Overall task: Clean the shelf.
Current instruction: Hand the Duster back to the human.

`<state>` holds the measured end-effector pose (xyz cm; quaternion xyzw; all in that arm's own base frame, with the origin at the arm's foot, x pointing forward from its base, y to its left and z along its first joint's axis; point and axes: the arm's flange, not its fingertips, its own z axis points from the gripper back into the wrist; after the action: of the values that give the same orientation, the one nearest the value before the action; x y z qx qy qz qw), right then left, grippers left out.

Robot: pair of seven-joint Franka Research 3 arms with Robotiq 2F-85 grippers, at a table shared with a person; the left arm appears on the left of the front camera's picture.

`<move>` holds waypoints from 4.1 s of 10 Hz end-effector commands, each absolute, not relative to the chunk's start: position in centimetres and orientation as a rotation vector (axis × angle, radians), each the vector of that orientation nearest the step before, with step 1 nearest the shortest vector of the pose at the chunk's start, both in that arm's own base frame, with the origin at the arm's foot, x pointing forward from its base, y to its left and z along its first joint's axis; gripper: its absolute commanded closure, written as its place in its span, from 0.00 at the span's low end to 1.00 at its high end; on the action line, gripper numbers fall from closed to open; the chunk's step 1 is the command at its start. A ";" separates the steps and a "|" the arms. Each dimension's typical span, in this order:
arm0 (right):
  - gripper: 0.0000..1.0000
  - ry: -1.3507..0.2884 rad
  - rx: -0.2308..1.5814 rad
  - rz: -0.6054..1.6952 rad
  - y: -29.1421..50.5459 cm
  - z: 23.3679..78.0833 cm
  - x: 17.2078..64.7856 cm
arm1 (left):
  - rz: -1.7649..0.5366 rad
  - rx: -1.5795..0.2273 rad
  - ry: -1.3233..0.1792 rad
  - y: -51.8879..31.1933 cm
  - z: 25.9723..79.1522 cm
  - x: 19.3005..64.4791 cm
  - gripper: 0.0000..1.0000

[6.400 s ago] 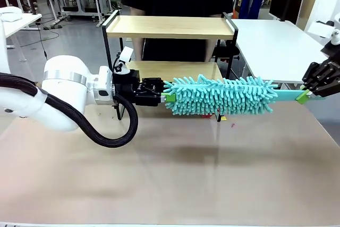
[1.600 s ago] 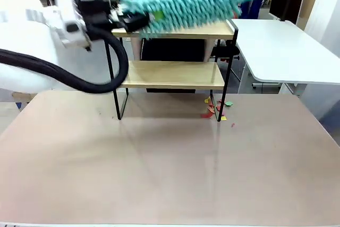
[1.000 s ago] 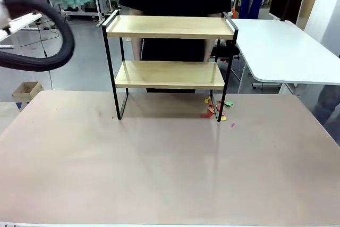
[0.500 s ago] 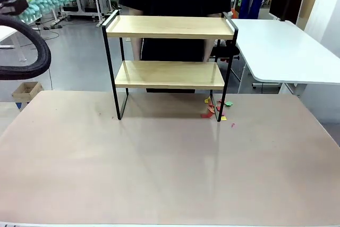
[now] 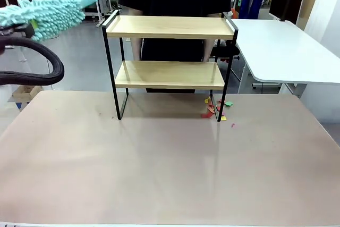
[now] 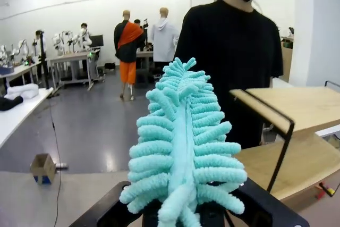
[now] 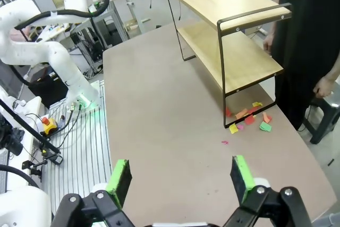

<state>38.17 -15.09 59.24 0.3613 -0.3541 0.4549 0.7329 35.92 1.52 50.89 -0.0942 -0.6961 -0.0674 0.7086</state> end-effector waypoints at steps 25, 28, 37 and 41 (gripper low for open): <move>0.00 -0.778 0.787 1.015 -15.1 59.4 37.9 | -0.069 -0.260 -1.453 5.0 44.2 38.8 0.83; 0.00 -0.778 0.787 1.015 -15.1 59.4 37.9 | -0.053 -0.277 -1.438 4.8 44.0 38.7 0.28; 0.00 -0.778 0.787 1.015 -15.1 59.4 37.9 | 0.152 -0.621 -1.505 13.5 56.9 34.7 0.00; 0.00 -0.778 0.787 1.015 -15.1 59.4 37.9 | 0.348 -0.726 -1.550 21.8 58.2 32.6 0.00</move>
<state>38.14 -15.13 59.24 0.3610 -0.3539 0.4545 0.7334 31.97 21.13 58.37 -0.3070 -0.6858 0.1464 0.6434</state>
